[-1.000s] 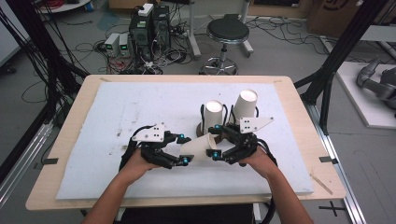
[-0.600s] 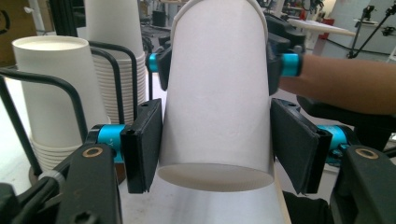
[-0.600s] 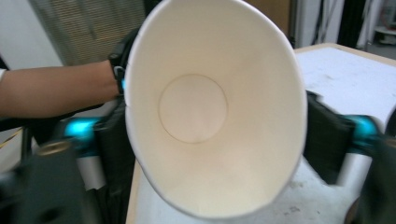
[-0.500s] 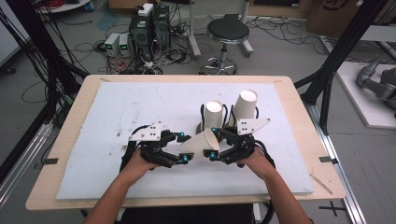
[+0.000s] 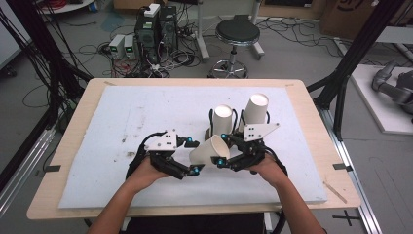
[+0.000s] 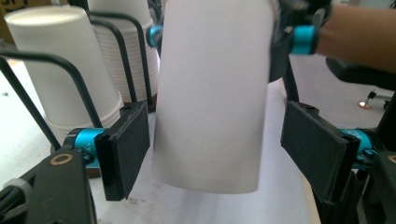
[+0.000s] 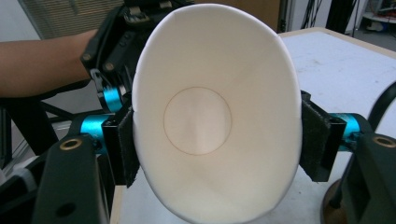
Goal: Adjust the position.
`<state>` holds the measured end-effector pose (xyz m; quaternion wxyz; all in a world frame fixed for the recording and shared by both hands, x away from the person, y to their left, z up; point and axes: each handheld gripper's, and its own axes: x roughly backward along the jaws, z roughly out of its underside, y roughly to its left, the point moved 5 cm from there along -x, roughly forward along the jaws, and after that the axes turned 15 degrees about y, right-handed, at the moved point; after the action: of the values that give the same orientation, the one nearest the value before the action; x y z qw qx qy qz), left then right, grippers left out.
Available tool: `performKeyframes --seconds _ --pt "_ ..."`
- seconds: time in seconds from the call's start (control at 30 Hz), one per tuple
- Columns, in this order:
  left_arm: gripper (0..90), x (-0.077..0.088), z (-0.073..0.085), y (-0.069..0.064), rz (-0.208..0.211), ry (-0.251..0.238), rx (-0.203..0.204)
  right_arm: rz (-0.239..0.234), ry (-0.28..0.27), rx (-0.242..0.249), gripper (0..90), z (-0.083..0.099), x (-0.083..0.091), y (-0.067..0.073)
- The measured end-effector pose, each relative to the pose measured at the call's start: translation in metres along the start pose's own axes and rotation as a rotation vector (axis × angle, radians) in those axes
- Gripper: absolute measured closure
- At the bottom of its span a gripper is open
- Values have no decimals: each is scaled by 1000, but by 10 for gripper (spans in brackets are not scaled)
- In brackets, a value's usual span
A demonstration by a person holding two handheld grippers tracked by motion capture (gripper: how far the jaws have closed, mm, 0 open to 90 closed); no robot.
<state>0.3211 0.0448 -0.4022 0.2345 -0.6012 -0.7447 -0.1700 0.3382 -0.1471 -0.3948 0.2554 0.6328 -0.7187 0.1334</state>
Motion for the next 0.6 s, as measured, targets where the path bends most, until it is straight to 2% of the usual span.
performKeyframes --seconds 0.1,0.2,0.33,0.47,0.53,0.6 --pt "253 -4 2 0 4 15 7 -10 9 6 289 -2 -2 3" --pt "326 -7 5 -2 17 31 -4 -18 19 15 294 -2 -4 4" --pt "348 -7 5 -2 27 33 -17 -26 11 9 296 -2 -3 4" --pt "353 -6 3 -2 41 -1 -9 -33 -31 -8 254 -6 -1 5" --pt "355 -4 2 -2 51 -38 13 -31 -70 -24 189 -8 -1 6" --pt "356 -1 1 0 57 -74 34 -37 -91 -33 189 -10 1 7"
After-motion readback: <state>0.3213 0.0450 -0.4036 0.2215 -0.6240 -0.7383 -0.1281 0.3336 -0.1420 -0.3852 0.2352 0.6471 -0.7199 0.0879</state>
